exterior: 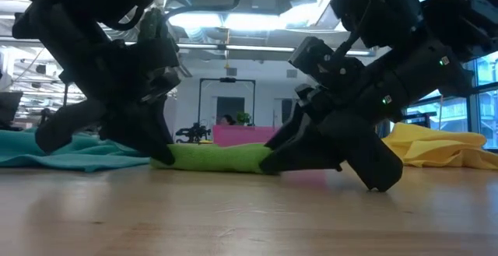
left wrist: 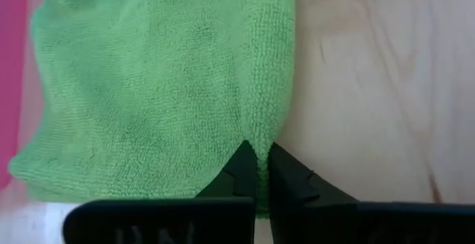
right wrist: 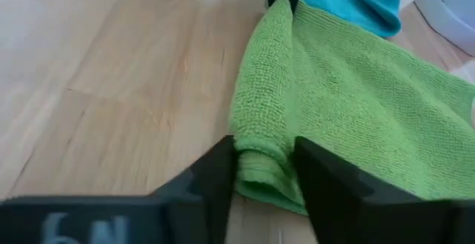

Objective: Fold microfiber towels
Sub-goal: Fold the green microfiber cloth

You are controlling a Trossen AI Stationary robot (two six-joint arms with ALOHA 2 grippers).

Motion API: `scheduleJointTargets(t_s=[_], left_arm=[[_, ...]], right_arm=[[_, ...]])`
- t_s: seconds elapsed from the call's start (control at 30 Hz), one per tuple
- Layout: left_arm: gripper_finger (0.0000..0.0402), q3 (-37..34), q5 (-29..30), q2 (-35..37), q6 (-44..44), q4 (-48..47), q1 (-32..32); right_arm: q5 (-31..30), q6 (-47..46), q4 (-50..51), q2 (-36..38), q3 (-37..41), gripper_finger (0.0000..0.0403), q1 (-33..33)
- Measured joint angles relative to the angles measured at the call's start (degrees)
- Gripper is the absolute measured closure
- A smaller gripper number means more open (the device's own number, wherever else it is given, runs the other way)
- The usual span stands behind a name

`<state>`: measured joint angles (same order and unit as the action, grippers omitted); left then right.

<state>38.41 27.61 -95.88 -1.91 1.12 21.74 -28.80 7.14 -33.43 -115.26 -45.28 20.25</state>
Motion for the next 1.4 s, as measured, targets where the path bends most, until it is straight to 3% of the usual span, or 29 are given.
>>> scheduleJointTargets(t_s=[0.23,0.57,0.73,0.97,1.13,1.3,1.4], left_arm=[[0.0399,0.1,-6.1,0.2,3.8,0.0,0.4],[0.0401,2.8,-15.7,0.1,8.6,0.0,4.5],[0.0401,7.5,-16.7,0.1,7.7,-1.9,8.2],[0.0400,13.1,-16.1,0.1,6.4,-8.1,9.8],[0.0399,14.8,-16.3,0.1,6.3,-10.5,9.1],[0.0399,14.9,-19.4,1.2,5.4,-13.3,5.7],[0.0400,13.7,-20.6,1.4,3.2,-13.4,2.1]], right_arm=[[3.6,-2.1,0.5,-0.1,0.1,0.0389,0.5],[17.3,-11.2,1.9,1.8,-1.1,0.0396,4.9],[21.5,-13.0,6.4,5.5,-4.1,0.0394,7.1],[21.1,-17.2,13.4,11.1,-4.6,0.0394,7.4],[15.3,-22.1,16.6,12.2,-4.6,0.0394,7.1],[14.4,-27.6,20.7,12.2,-4.6,0.0393,5.2],[10.5,-29.5,23.7,12.2,-4.7,0.0393,4.6]])
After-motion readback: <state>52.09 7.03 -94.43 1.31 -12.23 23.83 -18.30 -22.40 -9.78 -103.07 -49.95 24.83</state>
